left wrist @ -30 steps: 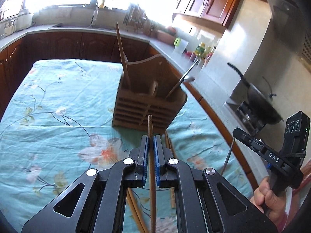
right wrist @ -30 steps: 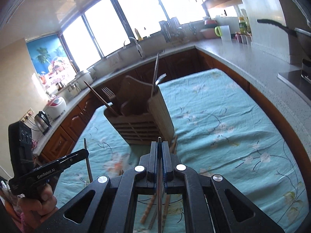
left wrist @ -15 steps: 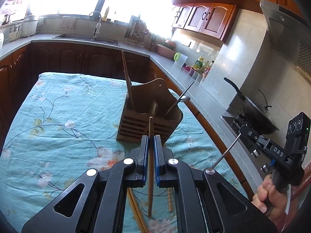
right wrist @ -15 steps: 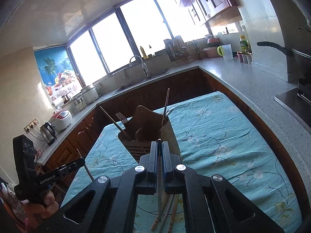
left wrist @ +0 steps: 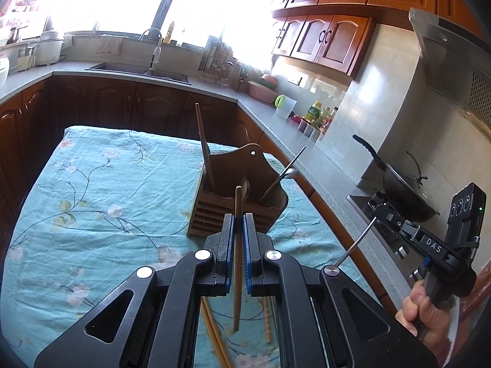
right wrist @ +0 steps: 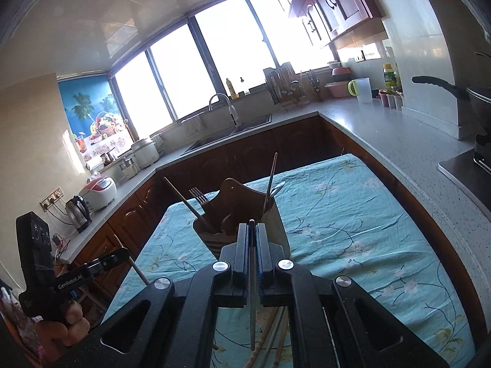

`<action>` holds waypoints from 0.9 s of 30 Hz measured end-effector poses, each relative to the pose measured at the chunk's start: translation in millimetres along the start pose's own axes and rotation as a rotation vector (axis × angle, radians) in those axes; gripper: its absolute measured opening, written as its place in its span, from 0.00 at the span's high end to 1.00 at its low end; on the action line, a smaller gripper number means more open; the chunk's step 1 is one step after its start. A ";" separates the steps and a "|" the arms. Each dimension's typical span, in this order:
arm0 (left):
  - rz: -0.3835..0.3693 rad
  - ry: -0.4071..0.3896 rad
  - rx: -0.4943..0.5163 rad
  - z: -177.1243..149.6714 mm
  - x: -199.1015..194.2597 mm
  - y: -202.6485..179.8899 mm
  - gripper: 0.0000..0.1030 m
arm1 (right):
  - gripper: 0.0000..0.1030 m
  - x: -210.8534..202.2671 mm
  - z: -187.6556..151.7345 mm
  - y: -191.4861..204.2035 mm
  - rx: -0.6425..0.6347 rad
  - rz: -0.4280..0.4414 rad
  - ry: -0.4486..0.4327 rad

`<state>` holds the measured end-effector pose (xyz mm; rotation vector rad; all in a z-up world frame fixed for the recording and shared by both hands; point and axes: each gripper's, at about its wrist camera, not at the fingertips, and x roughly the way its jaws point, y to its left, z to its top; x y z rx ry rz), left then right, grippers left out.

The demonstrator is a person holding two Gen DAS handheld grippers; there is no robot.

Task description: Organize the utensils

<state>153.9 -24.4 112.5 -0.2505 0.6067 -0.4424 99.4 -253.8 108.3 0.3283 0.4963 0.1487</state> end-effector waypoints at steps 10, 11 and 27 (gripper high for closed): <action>-0.003 -0.062 0.001 26.6 -1.0 -2.3 0.96 | 0.96 3.7 23.9 2.1 -0.002 0.008 -0.043; -0.003 -0.079 0.003 31.6 -1.8 -3.2 0.96 | 0.96 3.8 29.2 2.7 -0.007 0.008 -0.056; 0.097 -0.336 0.005 128.7 26.2 0.9 0.96 | 0.96 49.2 112.5 14.4 -0.038 -0.015 -0.244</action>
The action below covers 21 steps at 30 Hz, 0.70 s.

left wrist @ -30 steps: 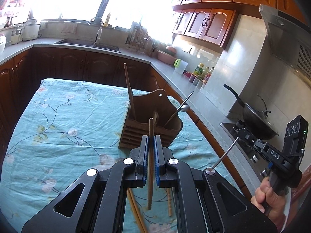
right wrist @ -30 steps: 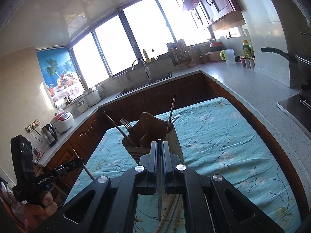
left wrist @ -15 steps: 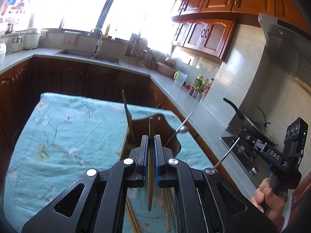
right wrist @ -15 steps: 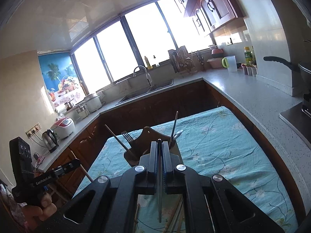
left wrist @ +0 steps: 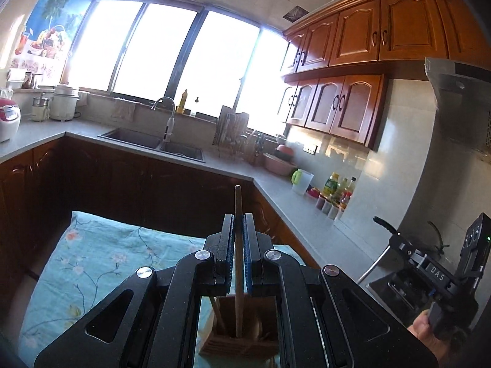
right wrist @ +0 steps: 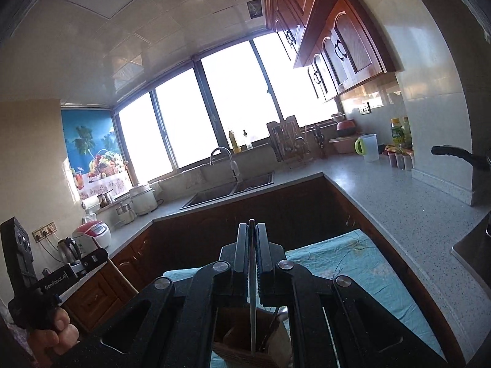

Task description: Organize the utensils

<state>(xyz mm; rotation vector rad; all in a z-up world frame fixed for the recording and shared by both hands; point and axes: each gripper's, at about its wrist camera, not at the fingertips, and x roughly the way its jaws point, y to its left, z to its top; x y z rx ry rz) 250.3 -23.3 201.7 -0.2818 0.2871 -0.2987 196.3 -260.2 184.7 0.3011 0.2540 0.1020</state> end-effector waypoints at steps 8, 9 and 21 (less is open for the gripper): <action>0.031 0.050 -0.019 -41.7 35.4 13.6 0.96 | 0.96 27.5 -35.7 -8.9 -0.001 -0.025 0.021; 0.034 0.064 -0.022 -48.4 38.6 14.0 0.96 | 0.96 29.4 -42.3 -10.7 0.007 -0.024 0.022; 0.030 0.185 0.010 -91.0 58.2 9.7 0.95 | 0.96 54.8 -91.7 -25.9 0.047 -0.049 0.143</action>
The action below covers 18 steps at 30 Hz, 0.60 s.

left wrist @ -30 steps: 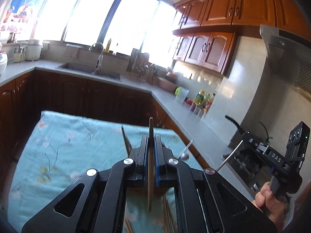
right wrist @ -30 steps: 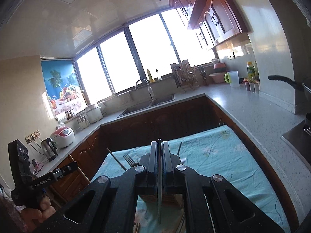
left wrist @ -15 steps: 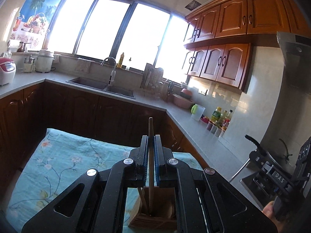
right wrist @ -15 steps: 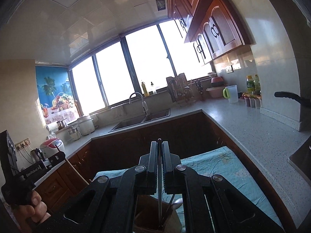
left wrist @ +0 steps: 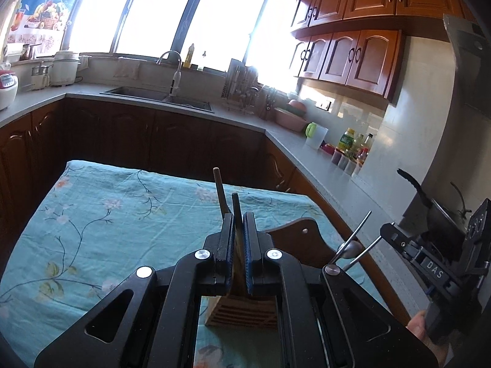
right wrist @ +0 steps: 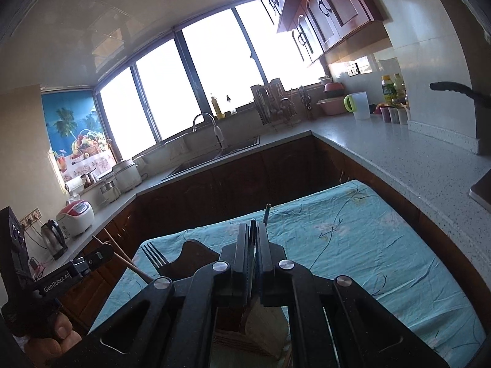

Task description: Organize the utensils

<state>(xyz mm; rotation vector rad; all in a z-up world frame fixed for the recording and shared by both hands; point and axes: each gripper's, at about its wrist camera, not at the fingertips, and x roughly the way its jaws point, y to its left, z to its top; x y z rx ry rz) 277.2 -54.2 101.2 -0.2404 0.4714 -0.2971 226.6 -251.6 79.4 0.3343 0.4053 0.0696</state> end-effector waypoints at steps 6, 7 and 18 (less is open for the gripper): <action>0.000 0.004 0.001 3.1 0.7 -1.9 0.95 | 0.95 0.3 3.7 0.3 -0.001 0.003 0.018; 0.000 0.006 0.002 3.5 0.7 -2.1 0.95 | 0.95 1.1 4.0 0.3 0.003 0.004 0.021; 0.026 0.017 -0.055 3.6 -14.1 9.9 0.42 | 0.18 -14.0 6.6 -8.0 0.038 0.016 -0.017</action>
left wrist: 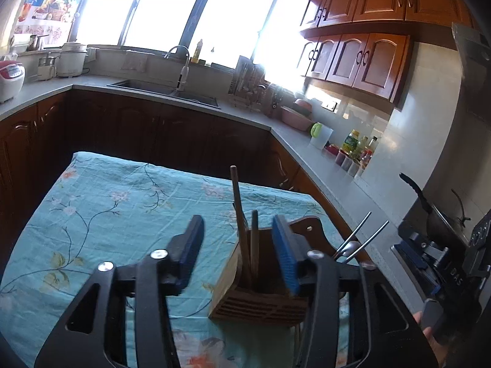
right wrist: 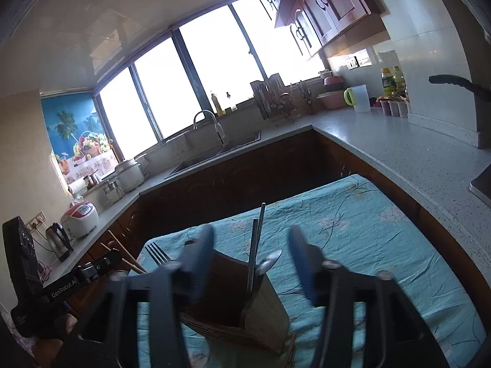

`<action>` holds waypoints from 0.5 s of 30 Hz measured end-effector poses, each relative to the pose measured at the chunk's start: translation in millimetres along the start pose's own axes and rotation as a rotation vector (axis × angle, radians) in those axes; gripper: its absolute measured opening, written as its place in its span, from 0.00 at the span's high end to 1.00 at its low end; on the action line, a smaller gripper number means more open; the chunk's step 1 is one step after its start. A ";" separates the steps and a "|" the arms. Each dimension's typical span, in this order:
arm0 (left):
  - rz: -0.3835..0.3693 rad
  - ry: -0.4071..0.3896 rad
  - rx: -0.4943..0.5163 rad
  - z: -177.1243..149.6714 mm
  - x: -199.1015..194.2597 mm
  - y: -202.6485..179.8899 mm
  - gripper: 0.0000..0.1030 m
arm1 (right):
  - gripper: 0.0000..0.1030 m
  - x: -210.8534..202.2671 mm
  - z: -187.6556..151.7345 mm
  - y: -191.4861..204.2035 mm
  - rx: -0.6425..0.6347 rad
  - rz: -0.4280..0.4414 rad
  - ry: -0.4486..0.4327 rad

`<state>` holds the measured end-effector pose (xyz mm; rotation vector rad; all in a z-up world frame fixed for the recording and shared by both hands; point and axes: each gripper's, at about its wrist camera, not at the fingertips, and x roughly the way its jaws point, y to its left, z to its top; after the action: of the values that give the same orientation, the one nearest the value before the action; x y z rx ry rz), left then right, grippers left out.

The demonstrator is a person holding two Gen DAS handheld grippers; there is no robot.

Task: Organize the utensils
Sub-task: 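Open both tools and lift them away from the holder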

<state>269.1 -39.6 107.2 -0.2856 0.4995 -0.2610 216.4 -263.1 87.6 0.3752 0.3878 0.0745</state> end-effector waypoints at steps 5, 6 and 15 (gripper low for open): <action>0.029 -0.005 -0.028 -8.4 -11.9 12.3 0.26 | 0.05 -16.8 -4.0 -4.0 -0.006 -0.015 -0.035; 0.032 -0.002 -0.035 -11.2 -14.3 15.6 0.26 | 0.05 -18.7 -6.0 -6.1 0.002 -0.014 -0.030; 0.034 -0.017 -0.037 -30.1 -45.2 22.2 0.22 | 0.05 -37.7 -29.2 -17.1 0.054 -0.005 0.011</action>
<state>219.6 -11.0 94.0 -0.3147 0.4923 -0.2160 170.4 -274.3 69.6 0.4268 0.4019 0.0611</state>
